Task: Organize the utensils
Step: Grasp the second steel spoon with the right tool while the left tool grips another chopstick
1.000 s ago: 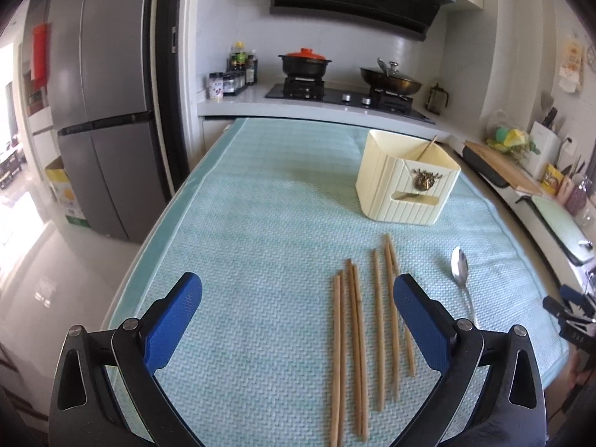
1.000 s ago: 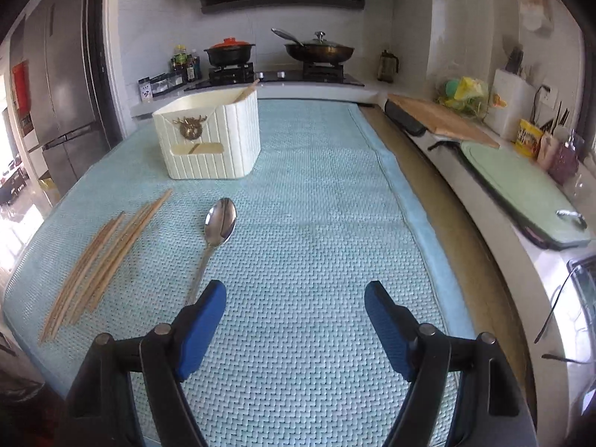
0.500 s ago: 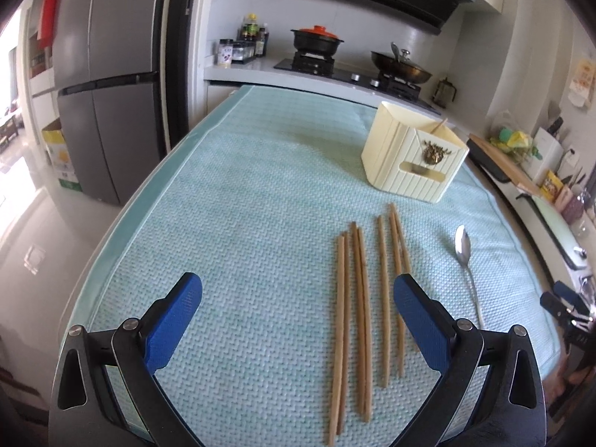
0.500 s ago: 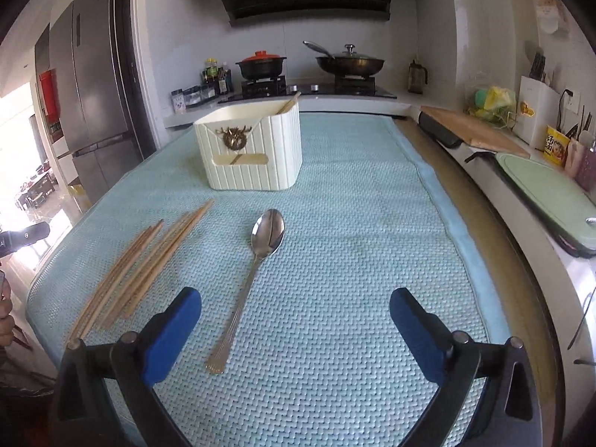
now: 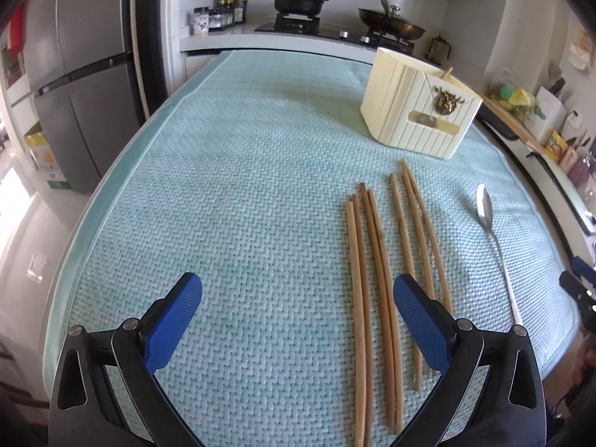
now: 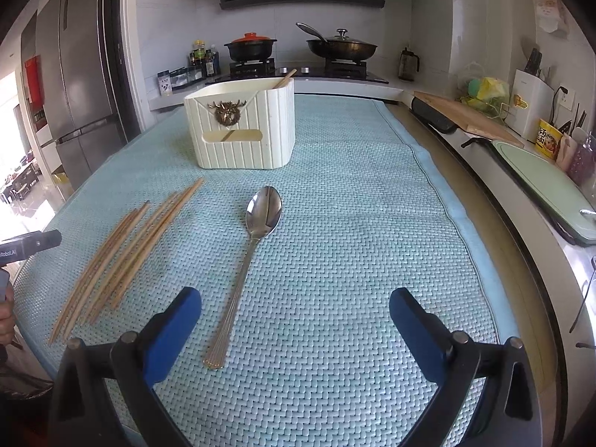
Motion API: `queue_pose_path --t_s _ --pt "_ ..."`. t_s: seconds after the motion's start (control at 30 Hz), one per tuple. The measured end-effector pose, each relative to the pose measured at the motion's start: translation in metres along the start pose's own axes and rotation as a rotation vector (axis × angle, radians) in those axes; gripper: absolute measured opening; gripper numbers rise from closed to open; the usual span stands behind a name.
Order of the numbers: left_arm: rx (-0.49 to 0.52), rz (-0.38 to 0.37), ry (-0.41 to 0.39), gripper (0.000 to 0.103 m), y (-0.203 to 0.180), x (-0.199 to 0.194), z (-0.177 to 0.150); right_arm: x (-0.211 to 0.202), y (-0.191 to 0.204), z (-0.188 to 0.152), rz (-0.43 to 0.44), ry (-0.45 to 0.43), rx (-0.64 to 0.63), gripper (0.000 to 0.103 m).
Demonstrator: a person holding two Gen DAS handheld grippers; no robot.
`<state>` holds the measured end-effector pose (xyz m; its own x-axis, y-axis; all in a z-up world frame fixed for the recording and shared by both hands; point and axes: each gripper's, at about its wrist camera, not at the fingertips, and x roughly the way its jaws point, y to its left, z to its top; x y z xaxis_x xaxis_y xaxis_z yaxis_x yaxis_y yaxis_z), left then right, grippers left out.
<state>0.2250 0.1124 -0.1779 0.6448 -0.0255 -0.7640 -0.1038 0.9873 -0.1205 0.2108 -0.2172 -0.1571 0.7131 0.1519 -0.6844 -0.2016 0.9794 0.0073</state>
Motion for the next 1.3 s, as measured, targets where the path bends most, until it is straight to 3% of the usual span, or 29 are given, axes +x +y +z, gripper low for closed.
queue_pose_path --t_s 0.3,0.73,1.0,1.3 --pt "0.040 0.008 0.061 0.102 -0.004 0.030 0.002 0.009 0.011 -0.003 0.016 0.011 -0.014 0.095" --pt "0.081 0.018 0.105 0.102 -0.008 0.054 0.010 0.007 0.016 -0.002 0.032 0.009 -0.014 0.095" --pt "0.054 0.015 0.114 0.102 0.000 0.058 0.013 0.006 0.018 -0.002 0.041 0.009 -0.023 0.095" --pt "0.097 0.058 0.131 0.102 -0.003 0.072 0.021 0.019 0.018 0.001 0.053 0.048 -0.016 0.095"
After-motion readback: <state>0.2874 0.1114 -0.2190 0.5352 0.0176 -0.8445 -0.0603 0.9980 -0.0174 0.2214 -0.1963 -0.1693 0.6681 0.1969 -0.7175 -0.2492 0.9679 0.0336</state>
